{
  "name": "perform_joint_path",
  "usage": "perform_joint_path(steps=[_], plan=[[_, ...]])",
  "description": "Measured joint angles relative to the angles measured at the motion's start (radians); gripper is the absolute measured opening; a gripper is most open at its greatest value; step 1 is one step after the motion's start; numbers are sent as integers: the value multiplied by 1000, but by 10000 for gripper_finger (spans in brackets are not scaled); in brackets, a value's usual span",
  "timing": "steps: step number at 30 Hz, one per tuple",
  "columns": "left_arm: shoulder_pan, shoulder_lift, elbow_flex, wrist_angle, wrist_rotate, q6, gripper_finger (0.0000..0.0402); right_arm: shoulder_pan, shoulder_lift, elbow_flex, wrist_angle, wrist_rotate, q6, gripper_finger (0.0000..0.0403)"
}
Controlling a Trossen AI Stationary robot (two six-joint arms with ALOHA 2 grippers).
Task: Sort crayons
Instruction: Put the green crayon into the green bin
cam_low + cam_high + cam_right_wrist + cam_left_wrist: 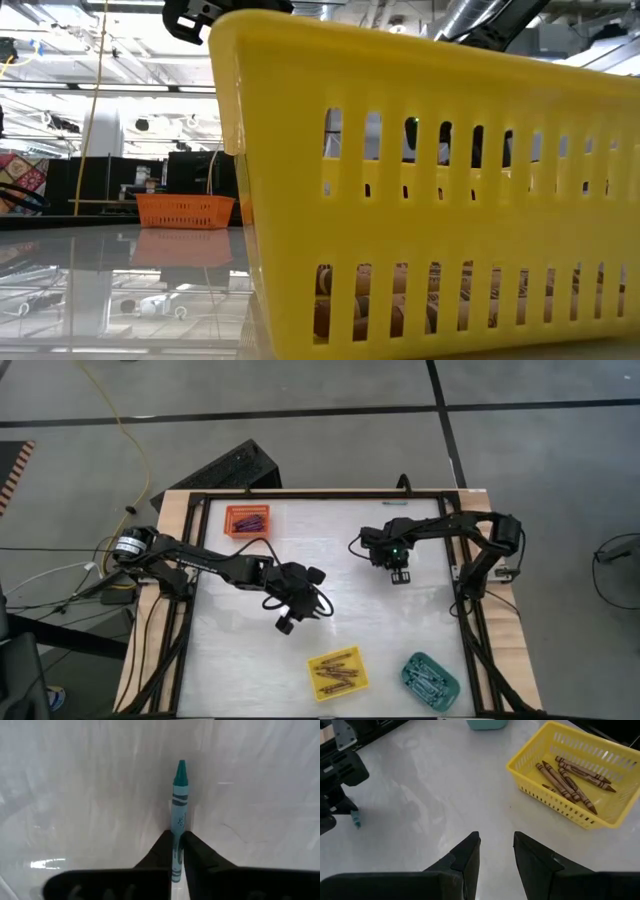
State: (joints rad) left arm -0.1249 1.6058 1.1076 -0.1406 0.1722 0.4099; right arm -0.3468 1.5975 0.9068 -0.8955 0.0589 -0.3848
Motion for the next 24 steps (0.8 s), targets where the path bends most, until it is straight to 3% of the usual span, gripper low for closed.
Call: perform_joint_path(steps=[4,15,24], plan=[[0,0,0,1,0,0,110,23,-9,-1,0,4,45,8],[0,0,0,2,1,-5,110,130,-40,19,-46,-19,282,2],[0,0,0,1,1,-4,110,320,-159,97,-94,-42,533,1]])
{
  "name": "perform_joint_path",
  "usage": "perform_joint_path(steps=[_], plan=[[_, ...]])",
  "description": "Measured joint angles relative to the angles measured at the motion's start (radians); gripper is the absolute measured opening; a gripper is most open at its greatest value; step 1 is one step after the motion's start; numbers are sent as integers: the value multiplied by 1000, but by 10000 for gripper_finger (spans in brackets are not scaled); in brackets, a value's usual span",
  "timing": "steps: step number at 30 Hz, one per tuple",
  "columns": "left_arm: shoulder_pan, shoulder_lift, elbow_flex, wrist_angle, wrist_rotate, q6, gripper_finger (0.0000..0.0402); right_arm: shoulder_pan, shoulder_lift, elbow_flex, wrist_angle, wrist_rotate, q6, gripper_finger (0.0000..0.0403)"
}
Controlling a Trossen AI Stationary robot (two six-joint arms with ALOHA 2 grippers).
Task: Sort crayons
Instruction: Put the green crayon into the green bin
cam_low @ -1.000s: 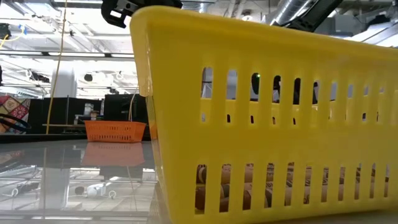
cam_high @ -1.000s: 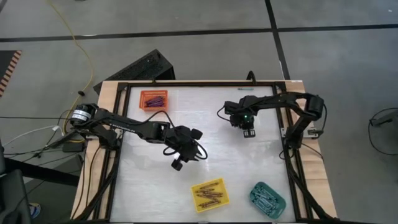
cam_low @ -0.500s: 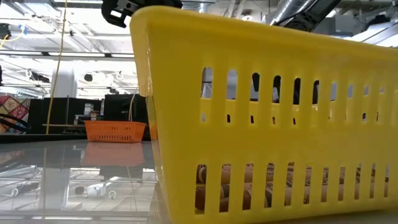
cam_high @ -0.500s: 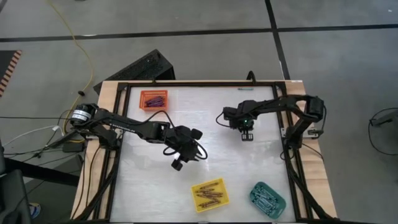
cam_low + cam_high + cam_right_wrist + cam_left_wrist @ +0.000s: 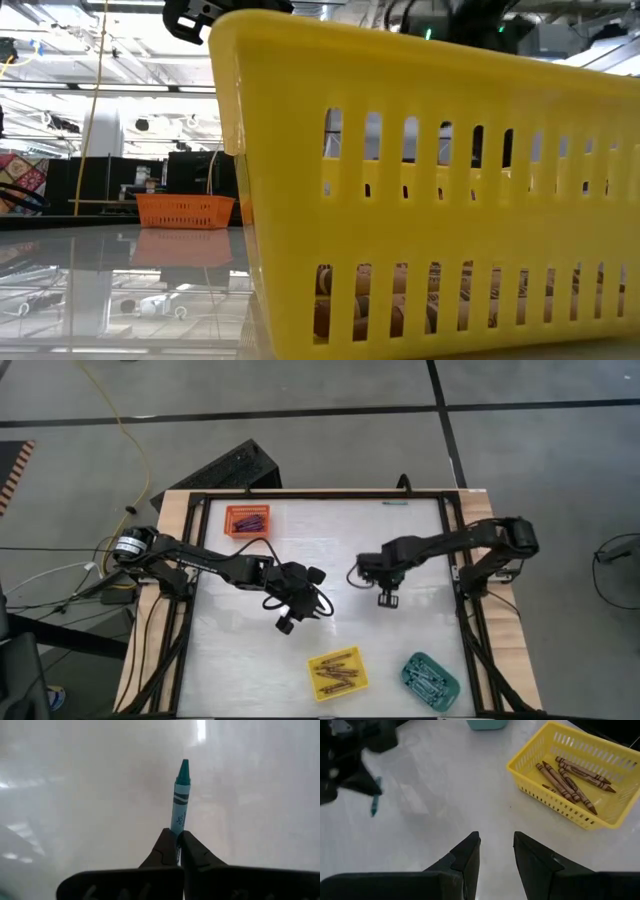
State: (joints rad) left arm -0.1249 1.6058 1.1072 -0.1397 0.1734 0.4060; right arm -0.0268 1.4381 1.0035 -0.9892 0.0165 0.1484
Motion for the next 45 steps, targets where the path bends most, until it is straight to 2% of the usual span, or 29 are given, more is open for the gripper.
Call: perform_joint_path(steps=[8,18,28,45], plan=[[0,0,0,-1,0,0,110,230,-81,50,-13,-2,273,0],[0,0,0,0,1,0,110,466,-78,113,-12,10,540,0],[0,0,0,44,-1,-3,110,593,-77,122,13,87,667,0],[0,0,0,59,-16,-35,110,811,-77,122,78,140,940,0]])
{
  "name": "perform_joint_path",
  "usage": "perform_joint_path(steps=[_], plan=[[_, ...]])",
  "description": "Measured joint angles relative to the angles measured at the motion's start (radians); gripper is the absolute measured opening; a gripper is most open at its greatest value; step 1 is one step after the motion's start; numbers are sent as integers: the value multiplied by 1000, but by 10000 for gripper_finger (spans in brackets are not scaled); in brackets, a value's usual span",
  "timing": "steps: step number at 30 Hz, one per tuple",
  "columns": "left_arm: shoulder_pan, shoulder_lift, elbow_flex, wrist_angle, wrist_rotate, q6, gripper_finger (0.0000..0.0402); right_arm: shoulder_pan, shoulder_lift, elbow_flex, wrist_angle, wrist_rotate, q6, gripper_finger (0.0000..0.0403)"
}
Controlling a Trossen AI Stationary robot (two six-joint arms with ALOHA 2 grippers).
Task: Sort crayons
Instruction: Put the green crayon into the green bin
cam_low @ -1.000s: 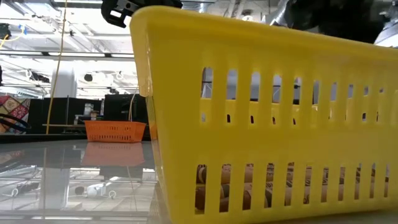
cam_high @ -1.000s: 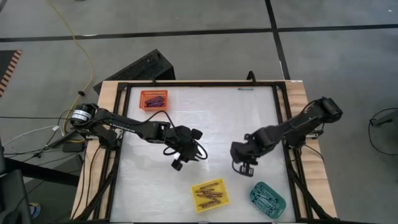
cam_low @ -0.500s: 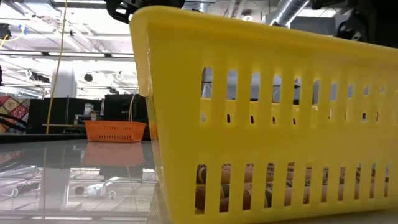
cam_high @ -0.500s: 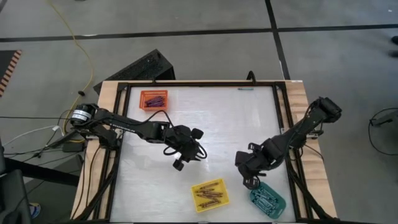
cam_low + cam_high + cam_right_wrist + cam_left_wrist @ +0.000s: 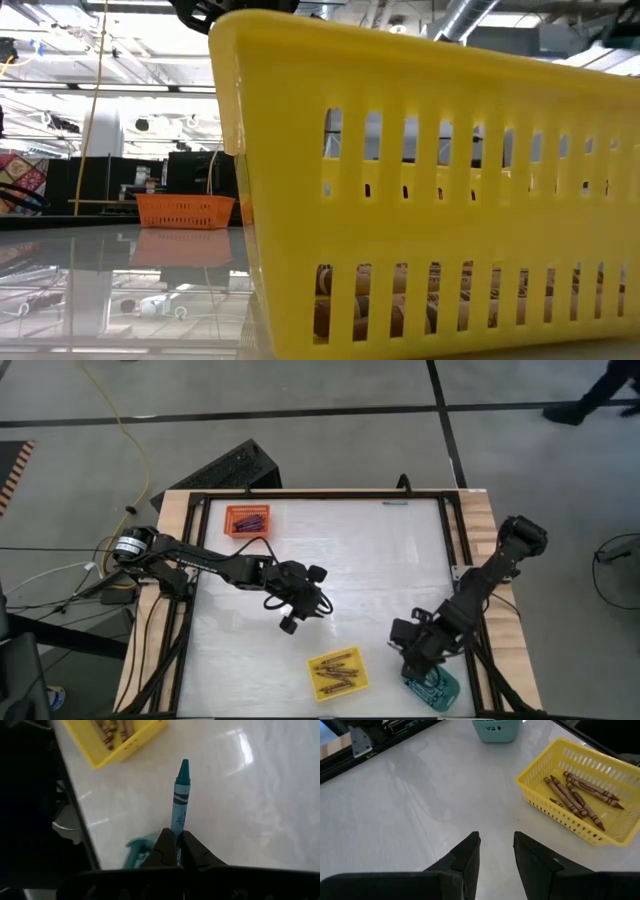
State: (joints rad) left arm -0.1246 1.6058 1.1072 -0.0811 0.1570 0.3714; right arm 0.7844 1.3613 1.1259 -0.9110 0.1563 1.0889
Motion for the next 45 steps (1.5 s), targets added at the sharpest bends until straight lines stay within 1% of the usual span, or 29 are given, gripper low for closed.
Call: perform_joint_path(steps=[4,15,21,25,35,38,42,45], plan=[[0,0,0,15,-7,-10,110,55,0,0,15,5,72,0],[0,0,0,46,-11,-23,110,209,0,0,30,110,274,0],[0,0,0,47,-11,-33,110,265,13,0,29,149,366,0],[0,0,0,50,-25,-36,110,293,49,0,29,143,417,0],[1,0,0,51,-38,-21,110,358,150,0,22,20,609,0],[2,1,0,56,-38,-17,110,372,167,0,22,19,653,0],[4,1,0,72,-38,-10,110,374,182,0,23,21,676,13],[4,1,0,76,-38,2,110,370,182,0,24,21,681,33]])
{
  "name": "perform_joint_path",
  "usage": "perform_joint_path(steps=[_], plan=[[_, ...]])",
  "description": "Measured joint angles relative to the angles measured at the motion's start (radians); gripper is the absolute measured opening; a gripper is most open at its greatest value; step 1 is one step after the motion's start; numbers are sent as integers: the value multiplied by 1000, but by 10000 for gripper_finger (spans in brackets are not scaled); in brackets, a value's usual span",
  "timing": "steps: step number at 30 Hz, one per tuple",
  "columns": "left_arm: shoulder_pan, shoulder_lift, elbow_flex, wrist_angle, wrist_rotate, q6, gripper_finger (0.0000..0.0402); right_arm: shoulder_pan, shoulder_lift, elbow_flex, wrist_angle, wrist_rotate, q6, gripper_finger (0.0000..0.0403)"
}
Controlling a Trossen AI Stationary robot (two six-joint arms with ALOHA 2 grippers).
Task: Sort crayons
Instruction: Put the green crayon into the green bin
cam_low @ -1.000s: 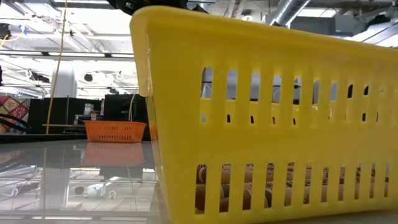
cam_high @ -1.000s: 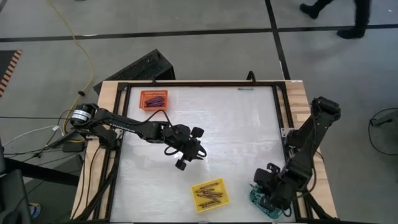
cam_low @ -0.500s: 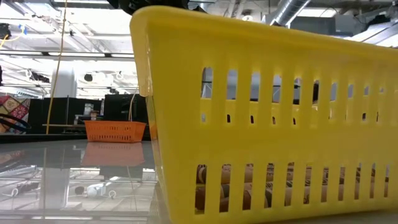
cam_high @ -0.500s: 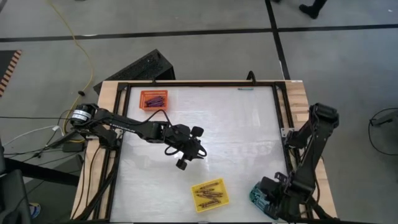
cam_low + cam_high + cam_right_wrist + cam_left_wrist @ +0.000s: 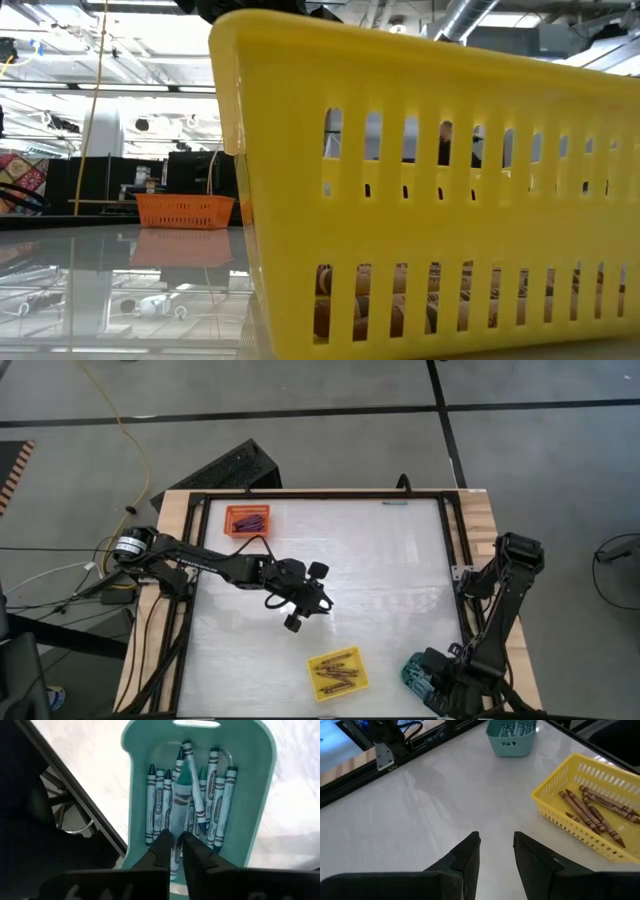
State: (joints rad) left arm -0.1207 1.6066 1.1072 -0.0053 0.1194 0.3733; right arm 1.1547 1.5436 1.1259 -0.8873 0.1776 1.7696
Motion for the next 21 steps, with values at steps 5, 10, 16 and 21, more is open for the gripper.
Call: perform_joint_path(steps=[5,10,16,21], plan=[[0,0,0,-2,0,5,110,-15,-4,0,-23,-19,12,74],[0,0,0,-3,1,26,110,-37,-11,0,-31,-51,-20,102],[0,0,0,-4,1,55,110,-84,-64,0,-129,10,-91,111],[0,0,0,-4,2,68,110,-158,-116,0,-261,128,-256,111]])
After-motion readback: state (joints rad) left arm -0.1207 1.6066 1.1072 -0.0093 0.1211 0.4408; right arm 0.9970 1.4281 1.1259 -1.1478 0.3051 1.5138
